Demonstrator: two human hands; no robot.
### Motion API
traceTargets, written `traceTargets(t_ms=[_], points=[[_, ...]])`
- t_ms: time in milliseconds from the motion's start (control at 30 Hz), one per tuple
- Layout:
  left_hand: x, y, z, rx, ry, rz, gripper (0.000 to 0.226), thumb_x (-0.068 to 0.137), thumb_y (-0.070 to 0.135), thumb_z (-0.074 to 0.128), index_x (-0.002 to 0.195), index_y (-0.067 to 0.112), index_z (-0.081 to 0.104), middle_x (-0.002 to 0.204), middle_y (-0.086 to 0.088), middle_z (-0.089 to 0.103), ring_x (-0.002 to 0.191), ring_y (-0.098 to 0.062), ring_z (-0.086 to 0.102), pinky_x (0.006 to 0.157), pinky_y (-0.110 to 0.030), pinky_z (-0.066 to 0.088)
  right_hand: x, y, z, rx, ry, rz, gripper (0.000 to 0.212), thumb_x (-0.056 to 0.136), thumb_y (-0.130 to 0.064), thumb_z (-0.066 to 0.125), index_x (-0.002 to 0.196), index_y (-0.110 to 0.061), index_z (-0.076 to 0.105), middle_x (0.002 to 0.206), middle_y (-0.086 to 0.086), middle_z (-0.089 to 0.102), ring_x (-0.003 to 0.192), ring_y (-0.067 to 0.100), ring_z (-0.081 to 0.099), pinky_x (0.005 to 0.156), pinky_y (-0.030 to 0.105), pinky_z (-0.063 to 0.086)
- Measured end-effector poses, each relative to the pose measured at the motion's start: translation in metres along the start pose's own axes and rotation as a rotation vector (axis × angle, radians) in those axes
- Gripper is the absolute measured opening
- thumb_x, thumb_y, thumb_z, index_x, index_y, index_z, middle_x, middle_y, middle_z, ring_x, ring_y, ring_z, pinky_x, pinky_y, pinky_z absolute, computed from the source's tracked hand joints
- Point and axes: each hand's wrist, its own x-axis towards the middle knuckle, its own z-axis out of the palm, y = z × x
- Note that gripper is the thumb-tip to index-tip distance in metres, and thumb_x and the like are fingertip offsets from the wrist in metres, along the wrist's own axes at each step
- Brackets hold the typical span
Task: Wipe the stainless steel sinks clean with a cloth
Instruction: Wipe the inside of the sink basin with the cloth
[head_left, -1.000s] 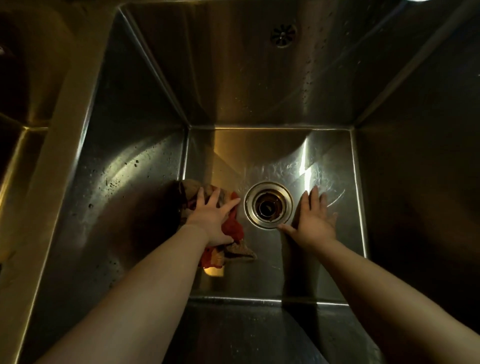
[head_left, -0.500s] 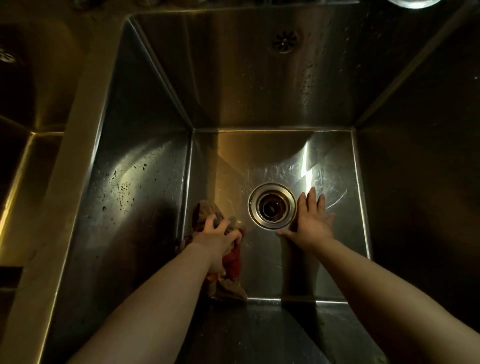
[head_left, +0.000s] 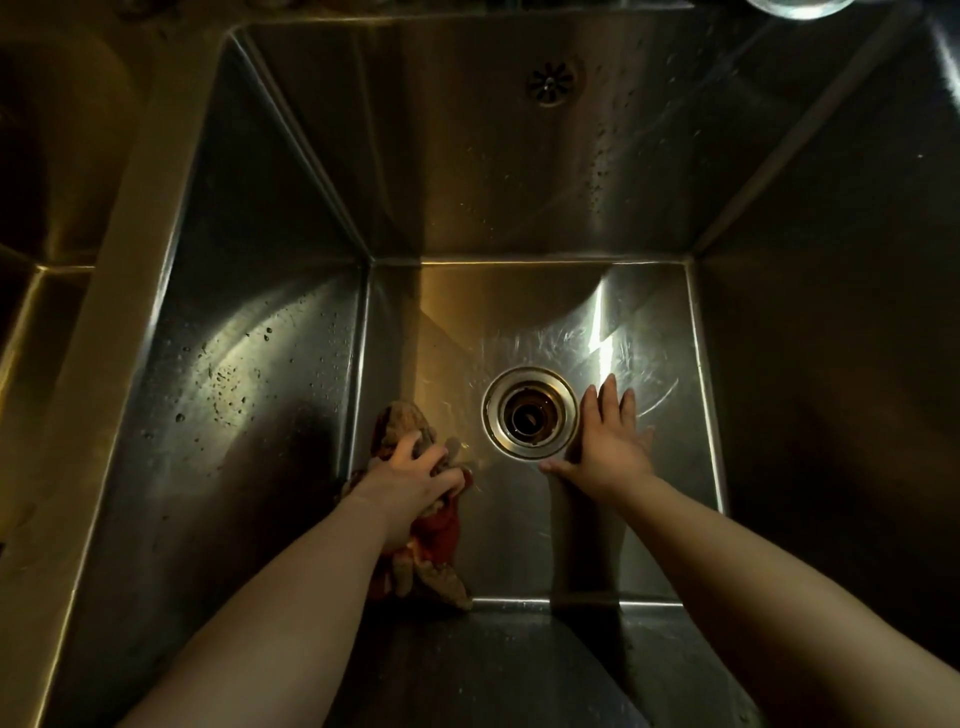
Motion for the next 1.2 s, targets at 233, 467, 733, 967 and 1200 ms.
traceTargets(t_ms=[233,467,733,967,1200], points=[[0.010,-0.011,-0.017,-0.315,0.315,-0.279,0.078,0.078,0.007,0.066,0.138,0.037,0.025,0.152,-0.001,0.008,0.140,-0.037,-0.001,0.107,-0.058,0.029,-0.001,-0.001,0.000,0.011,-0.002,-0.010,0.120,0.068,-0.070,0.064,0.148,-0.013,-0.006,0.154,0.007,-0.024,0.140,0.035,-0.023,0.110,0.065,0.014],[0.018,-0.011,-0.026,-0.306,0.249,-0.214,0.076,0.077,0.021,0.071,0.136,0.037,0.027,0.151,-0.002,0.013,0.139,-0.041,0.004,0.110,-0.057,0.027,-0.001,0.005,0.001,0.002,0.023,-0.028,0.116,0.070,-0.067,0.064,0.148,-0.017,-0.005,0.155,0.005,-0.022,0.141,0.033,-0.019,0.109,0.062,0.010],[0.022,0.046,-0.017,-0.239,0.214,0.042,0.084,0.076,0.011,0.068,0.139,0.040,0.021,0.152,0.005,0.010,0.141,-0.038,-0.003,0.110,-0.057,0.026,-0.006,0.031,-0.024,-0.039,-0.023,-0.134,0.111,0.074,-0.047,0.073,0.149,-0.017,-0.003,0.158,0.002,-0.014,0.145,0.026,-0.007,0.116,0.047,0.013],[0.025,0.093,-0.015,-0.124,0.164,0.242,0.078,0.080,0.017,0.067,0.143,0.031,0.023,0.155,0.001,0.008,0.141,-0.039,-0.005,0.104,-0.056,0.037,-0.012,0.067,-0.043,-0.095,-0.066,-0.091,0.113,0.074,-0.045,0.073,0.149,-0.016,-0.006,0.157,-0.002,-0.017,0.144,0.024,-0.011,0.115,0.043,0.015],[0.018,0.108,-0.005,-0.040,0.135,0.376,0.066,0.083,0.019,0.065,0.139,0.030,0.032,0.153,0.000,0.015,0.141,-0.037,-0.002,0.106,-0.056,0.032,-0.009,0.068,-0.041,-0.063,-0.057,-0.139,0.112,0.073,-0.041,0.076,0.149,-0.014,-0.001,0.158,0.000,-0.012,0.144,0.026,-0.009,0.115,0.040,0.012]])
